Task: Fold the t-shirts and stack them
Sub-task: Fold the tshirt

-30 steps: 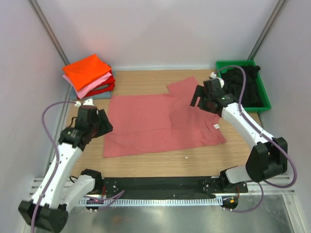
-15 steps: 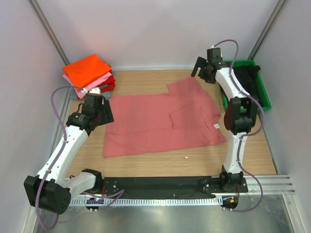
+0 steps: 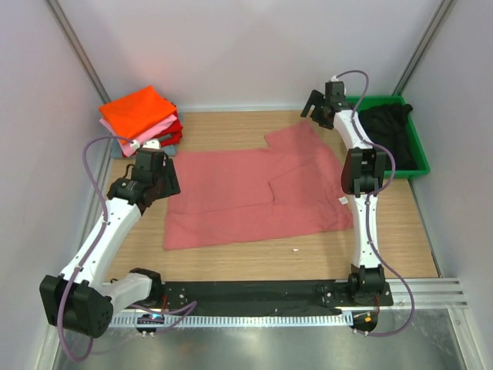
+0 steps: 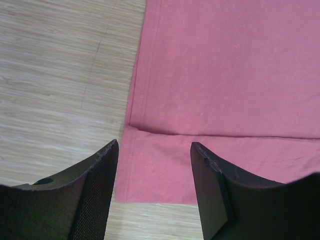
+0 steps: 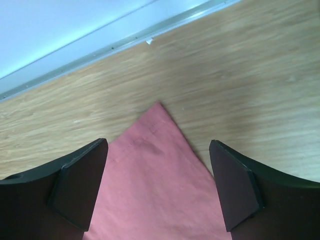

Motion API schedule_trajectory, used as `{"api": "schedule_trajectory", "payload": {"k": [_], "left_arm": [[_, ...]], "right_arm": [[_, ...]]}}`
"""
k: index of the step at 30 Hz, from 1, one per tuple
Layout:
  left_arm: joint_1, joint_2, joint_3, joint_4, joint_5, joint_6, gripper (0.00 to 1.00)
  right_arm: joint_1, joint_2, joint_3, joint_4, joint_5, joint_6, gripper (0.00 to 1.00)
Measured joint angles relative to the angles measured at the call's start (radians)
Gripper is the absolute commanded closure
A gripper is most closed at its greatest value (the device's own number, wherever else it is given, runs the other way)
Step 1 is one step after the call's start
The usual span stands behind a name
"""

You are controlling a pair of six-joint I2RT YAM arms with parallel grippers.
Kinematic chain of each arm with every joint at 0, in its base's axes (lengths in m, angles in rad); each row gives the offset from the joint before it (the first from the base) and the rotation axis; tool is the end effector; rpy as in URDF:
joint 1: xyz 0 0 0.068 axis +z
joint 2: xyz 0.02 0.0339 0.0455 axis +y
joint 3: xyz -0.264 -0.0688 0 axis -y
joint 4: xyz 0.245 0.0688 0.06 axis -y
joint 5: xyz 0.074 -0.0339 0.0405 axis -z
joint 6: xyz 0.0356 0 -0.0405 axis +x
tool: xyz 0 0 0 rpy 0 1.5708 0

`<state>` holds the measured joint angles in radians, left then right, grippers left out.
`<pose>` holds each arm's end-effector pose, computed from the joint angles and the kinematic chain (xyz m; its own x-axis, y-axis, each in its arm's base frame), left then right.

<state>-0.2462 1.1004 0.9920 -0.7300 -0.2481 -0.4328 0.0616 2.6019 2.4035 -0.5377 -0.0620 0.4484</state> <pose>0.2184 -0.0459 0.3013 -0.6870 -0.2466 -0.6836 -0.2325 0.9658 -0.1147 0.5784 0.0379 0.1862 -0.6504 0.3934 -0.6498 0.1938 0.9131 0.3588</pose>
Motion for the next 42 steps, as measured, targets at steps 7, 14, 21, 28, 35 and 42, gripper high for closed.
{"api": "schedule_trajectory", "payload": {"k": [7, 14, 21, 28, 35, 42], "left_arm": [[0.0, 0.008, 0.0, 0.0, 0.0, 0.0, 0.4], [0.0, 0.008, 0.0, 0.0, -0.007, 0.0, 0.4], [0.0, 0.008, 0.0, 0.0, -0.035, 0.004, 0.39], [0.0, 0.037, 0.006, -0.003, -0.058, -0.012, 0.4], [-0.013, 0.251, 0.087, 0.008, -0.041, -0.153, 0.4], [-0.029, 0.684, 0.344, 0.109, -0.1, -0.218, 0.41]], "right_arm": [[0.016, 0.05, 0.012, 0.045, -0.024, 0.023, 0.14], [0.042, 0.087, 0.055, 0.074, -0.038, 0.033, 0.32], [0.07, 0.089, 0.045, 0.058, -0.029, 0.019, 0.79], [0.062, 0.088, 0.014, 0.09, -0.037, 0.025, 0.98], [0.011, -0.059, -0.251, 0.187, -0.034, 0.032, 0.99], [-0.037, -0.188, -0.473, 0.252, -0.026, 0.034, 0.99]]}}
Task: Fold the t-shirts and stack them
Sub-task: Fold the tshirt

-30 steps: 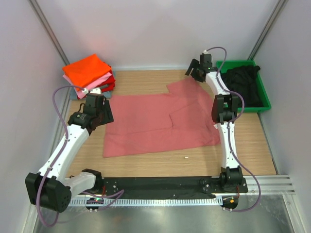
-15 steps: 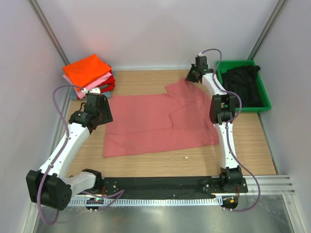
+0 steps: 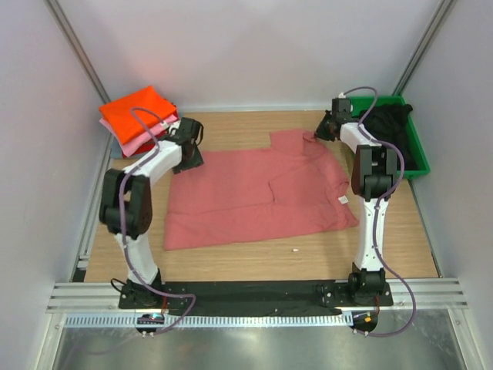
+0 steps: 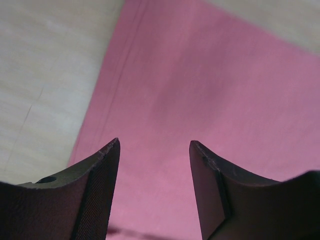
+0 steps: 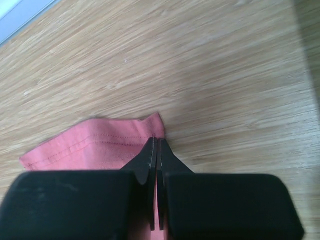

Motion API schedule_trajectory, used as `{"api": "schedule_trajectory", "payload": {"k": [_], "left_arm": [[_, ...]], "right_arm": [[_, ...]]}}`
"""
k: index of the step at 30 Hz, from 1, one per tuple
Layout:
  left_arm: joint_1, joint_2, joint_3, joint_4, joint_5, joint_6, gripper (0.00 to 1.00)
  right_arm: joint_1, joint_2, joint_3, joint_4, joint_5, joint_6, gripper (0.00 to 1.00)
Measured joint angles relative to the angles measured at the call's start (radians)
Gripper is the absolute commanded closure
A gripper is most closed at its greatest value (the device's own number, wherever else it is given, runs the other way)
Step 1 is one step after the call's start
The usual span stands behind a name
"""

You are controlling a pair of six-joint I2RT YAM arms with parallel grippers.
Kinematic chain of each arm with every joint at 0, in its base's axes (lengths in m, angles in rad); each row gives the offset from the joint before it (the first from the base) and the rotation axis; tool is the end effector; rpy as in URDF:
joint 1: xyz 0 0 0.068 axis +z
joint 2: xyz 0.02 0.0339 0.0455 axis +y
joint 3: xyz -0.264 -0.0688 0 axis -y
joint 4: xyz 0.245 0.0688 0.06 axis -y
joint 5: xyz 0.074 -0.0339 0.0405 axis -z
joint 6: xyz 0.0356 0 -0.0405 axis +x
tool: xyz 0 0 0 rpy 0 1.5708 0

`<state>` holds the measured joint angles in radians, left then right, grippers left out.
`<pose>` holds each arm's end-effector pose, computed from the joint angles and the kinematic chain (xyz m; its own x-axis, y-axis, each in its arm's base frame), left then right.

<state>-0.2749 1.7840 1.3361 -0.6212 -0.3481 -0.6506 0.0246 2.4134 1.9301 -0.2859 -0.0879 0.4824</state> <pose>0.3636 -0.0899 0.2253 -0.7304 -0.3856 -0.5638 -0.4337 0.8995 -0.0533 0.5403 0.0164 0.1523 -0.6566 0.4461 -0.6081 0.2450 0.8888 0.3874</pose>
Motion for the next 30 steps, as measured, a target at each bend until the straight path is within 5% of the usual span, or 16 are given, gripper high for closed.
{"api": "schedule_trajectory", "payload": {"k": [8, 18, 30], "left_arm": [[0.005, 0.366, 0.343, 0.011, -0.113, 0.002, 0.38], [0.061, 0.478, 0.544, 0.011, -0.153, 0.031, 0.38], [0.074, 0.551, 0.577, 0.003, -0.157, 0.041, 0.42]], "right_arm": [[0.009, -0.038, -0.069, 0.045, -0.024, 0.018, 0.98], [0.013, -0.07, -0.118, 0.074, -0.075, 0.043, 0.98], [0.013, -0.073, -0.124, 0.084, -0.099, 0.047, 0.99]]}}
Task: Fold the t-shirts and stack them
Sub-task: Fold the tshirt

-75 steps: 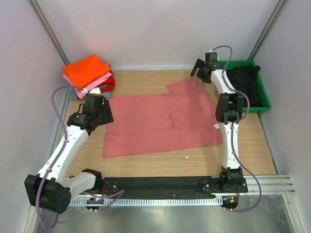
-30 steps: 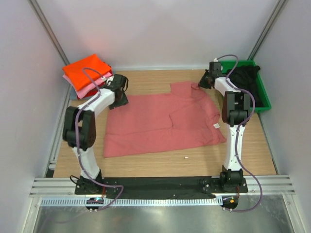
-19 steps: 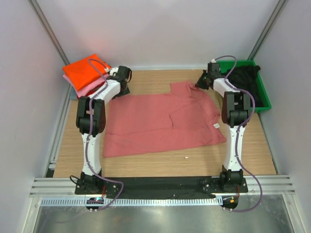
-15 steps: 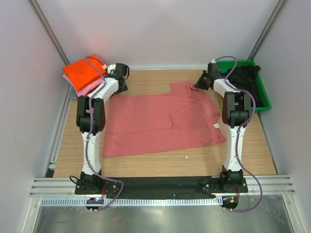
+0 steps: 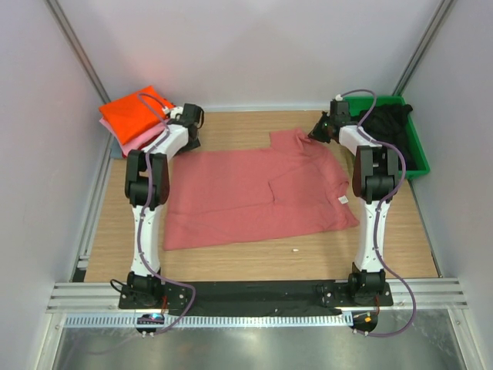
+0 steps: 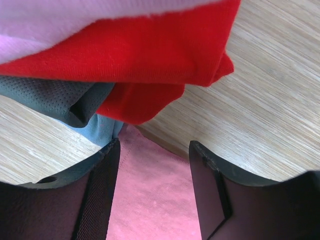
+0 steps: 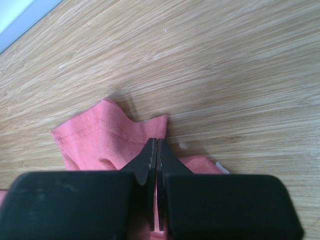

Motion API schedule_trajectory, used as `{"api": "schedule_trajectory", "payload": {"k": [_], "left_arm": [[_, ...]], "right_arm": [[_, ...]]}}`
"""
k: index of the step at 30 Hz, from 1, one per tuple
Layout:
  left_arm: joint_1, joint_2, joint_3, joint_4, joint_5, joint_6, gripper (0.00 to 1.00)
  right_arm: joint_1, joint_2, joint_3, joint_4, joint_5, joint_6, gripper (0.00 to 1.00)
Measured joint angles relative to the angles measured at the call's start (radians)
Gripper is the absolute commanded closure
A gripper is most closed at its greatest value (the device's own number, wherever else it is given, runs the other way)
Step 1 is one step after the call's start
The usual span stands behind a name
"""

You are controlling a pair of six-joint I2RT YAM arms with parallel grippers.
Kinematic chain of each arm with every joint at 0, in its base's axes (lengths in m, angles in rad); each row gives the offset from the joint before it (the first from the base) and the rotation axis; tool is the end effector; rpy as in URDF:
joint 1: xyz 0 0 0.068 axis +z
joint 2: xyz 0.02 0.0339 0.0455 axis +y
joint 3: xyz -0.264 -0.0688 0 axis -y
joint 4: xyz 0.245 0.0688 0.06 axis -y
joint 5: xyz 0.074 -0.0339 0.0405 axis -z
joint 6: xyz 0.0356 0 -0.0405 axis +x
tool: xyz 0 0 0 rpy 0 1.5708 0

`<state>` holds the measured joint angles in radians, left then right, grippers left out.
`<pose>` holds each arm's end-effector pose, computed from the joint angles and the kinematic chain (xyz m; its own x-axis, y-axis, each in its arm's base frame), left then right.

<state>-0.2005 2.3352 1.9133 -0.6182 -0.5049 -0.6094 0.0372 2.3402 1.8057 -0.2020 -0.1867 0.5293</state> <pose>0.4974 -0.0835 0.1678 -0.6555 -0.3780 -0.6538 -0.5376 0.8416 0.0524 0.5252 0.0262 0.1568 -0.6672 0.4717 -0.5765 0.1888 0.8558 0.4817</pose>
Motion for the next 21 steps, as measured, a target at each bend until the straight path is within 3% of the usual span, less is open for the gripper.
{"api": "schedule_trajectory", "payload": {"k": [7, 15, 21], "left_arm": [[0.0, 0.005, 0.0, -0.003, -0.006, -0.004, 0.5], [0.0, 0.014, 0.0, -0.008, -0.01, -0.009, 0.73], [0.0, 0.014, 0.0, -0.009, -0.009, -0.01, 1.0]], "right_arm": [[0.0, 0.0, -0.002, 0.0, 0.0, 0.0, 0.99], [0.0, 0.0, -0.003, 0.0, 0.0, 0.0, 0.99], [-0.006, 0.0, -0.005, 0.0, 0.0, 0.0, 0.99]]}}
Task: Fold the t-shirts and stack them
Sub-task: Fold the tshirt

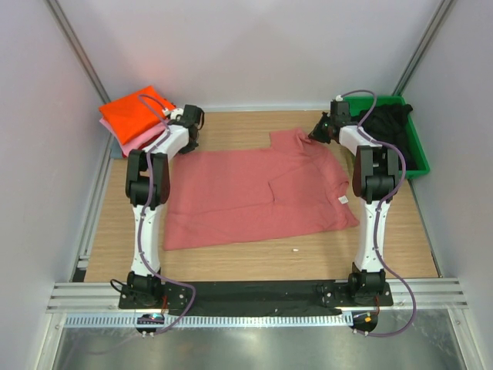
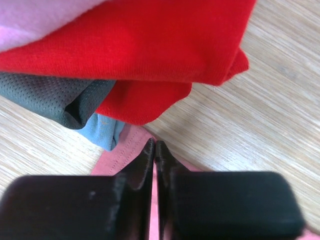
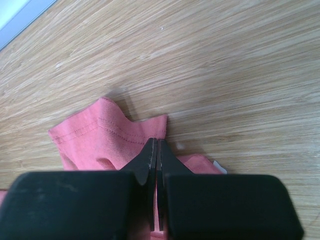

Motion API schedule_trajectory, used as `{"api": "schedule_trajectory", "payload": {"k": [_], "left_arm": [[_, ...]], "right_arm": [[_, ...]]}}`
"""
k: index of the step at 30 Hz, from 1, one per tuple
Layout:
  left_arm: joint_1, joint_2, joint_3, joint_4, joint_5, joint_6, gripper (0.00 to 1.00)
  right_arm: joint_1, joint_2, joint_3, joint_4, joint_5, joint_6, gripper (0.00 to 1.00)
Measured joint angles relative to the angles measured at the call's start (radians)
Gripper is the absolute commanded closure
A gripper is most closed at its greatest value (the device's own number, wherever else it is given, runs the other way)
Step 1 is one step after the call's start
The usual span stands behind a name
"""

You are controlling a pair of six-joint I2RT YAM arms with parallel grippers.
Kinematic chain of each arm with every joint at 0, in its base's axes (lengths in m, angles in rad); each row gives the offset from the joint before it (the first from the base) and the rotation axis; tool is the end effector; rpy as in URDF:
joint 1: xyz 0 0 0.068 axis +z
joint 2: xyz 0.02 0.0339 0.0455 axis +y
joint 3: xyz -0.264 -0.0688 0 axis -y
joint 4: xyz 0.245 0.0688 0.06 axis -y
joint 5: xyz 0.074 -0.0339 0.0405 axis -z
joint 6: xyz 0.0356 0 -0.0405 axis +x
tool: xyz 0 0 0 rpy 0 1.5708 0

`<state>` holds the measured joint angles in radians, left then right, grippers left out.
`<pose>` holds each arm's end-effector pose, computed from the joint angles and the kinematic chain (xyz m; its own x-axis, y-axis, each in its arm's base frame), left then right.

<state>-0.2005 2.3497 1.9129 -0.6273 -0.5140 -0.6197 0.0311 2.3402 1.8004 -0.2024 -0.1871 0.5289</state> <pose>0.4972 -0.0832 0.1603 -0.6624 -0.3815 -0.6447 -0.5468 0.8345 0.0681 0.5245 0.0229 0.1550 -0.6678 0.4752 -0.5728 0.1962 0.8548 0.4804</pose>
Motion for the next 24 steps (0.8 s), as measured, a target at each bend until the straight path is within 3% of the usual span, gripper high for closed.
{"api": "schedule_trajectory", "payload": {"k": [14, 24], "left_arm": [[-0.018, -0.027, -0.026, -0.035, 0.001, 0.0, 1.0], [-0.055, -0.204, -0.083, -0.146, -0.002, -0.005, 1.0]], "right_arm": [[-0.001, -0.061, -0.071, 0.03, -0.022, -0.013, 0.99], [-0.002, -0.245, -0.117, 0.052, -0.043, -0.076, 0.98]]}}
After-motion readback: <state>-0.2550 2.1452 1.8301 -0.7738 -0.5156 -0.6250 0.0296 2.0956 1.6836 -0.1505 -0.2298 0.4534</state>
